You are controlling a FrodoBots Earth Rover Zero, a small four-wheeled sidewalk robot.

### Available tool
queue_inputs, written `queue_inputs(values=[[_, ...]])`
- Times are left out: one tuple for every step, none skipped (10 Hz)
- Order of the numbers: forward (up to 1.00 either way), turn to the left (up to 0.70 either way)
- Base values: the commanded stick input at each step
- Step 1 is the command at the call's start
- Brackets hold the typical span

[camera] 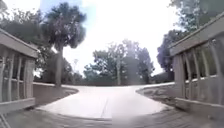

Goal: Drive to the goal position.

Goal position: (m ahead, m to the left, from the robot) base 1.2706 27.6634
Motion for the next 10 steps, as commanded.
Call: queue_inputs(values=[[0.85,0.00],[0.85,0.00],[0.85,0.00],[0.85,0.00],[0.85,0.00],[0.85,0.00],[0.85,0.00],[0.85,0.00],[0.85,0.00],[0.85,0.00]])
